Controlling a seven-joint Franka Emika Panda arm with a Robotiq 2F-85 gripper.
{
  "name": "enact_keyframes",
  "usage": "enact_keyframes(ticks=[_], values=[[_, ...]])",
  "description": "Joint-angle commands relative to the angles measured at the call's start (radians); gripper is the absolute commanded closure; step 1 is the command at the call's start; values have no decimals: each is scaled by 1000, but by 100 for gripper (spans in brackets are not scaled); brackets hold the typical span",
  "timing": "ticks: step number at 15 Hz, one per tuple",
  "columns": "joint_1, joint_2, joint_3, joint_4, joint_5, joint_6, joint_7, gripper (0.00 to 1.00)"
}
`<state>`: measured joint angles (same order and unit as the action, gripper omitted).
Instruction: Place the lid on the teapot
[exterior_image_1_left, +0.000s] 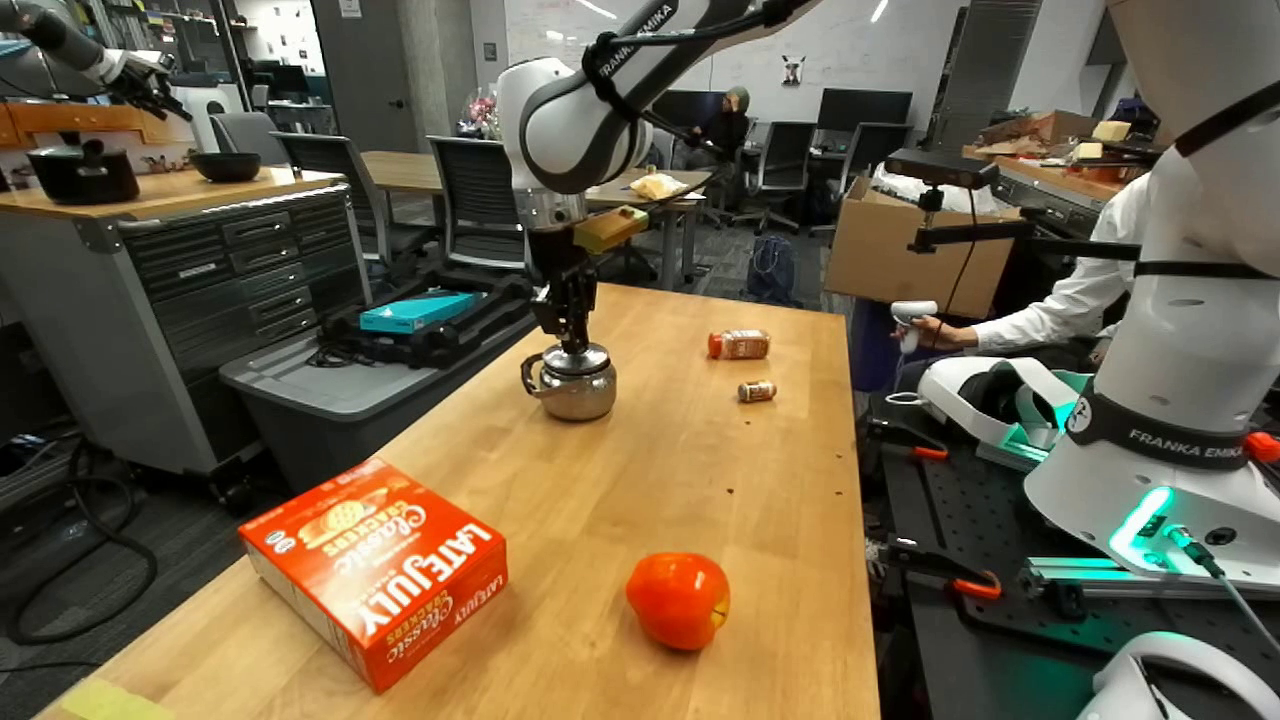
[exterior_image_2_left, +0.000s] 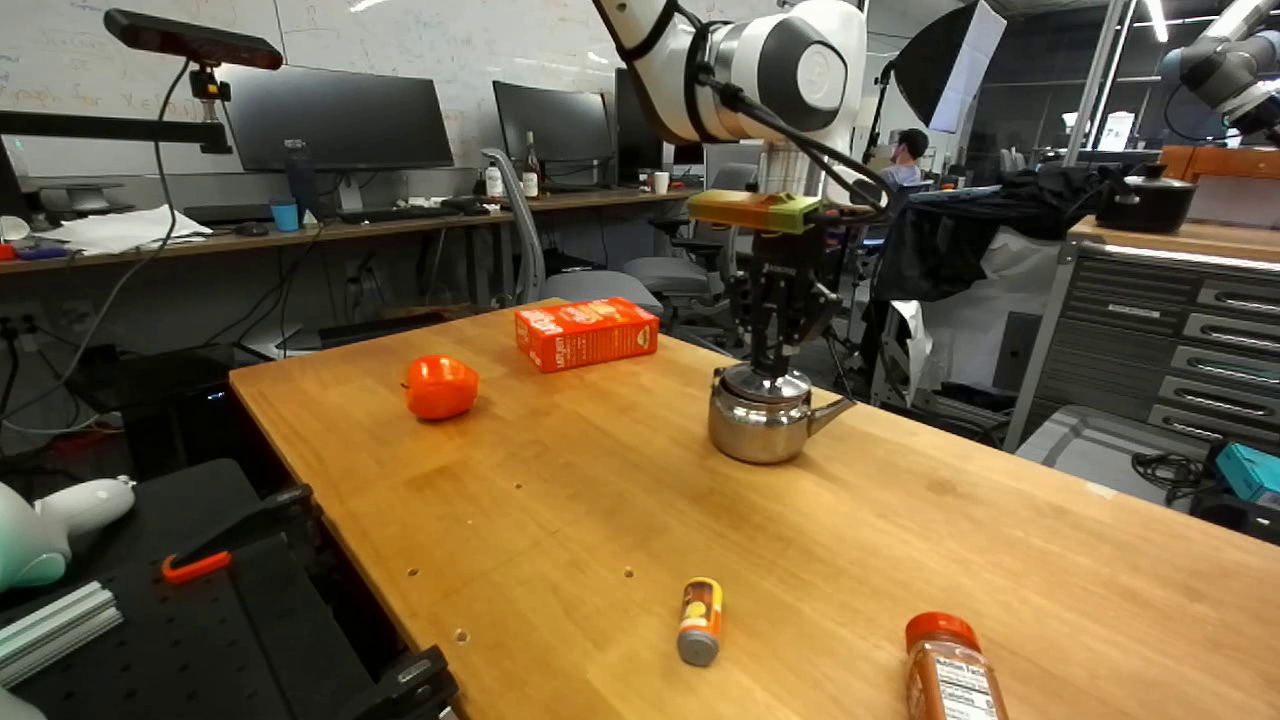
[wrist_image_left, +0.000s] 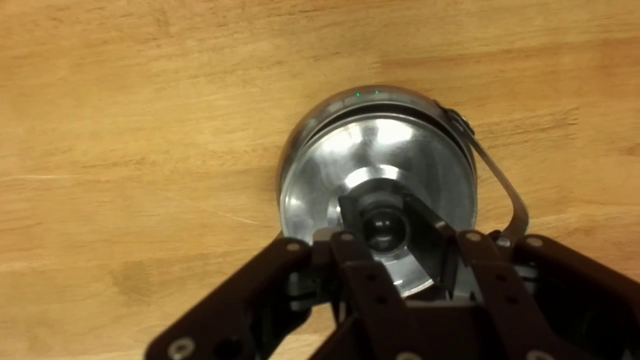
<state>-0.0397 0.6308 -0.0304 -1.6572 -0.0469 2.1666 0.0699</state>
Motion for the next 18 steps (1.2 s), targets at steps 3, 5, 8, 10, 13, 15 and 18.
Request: enact_keyframes(ticks=[3, 5, 8, 10, 13, 15, 18], values=[[28, 26, -8, 30, -2, -2, 25, 93], [39, 21, -12, 23, -13, 1, 34, 93], [55, 18, -22, 16, -34, 4, 59, 93], [64, 15, -27, 9, -49, 6, 75, 93], [72, 4, -29, -5, -60, 15, 92, 93], [75, -3, -29, -15, -68, 17, 99, 93], [73, -9, -26, -25, -67, 18, 99, 93]])
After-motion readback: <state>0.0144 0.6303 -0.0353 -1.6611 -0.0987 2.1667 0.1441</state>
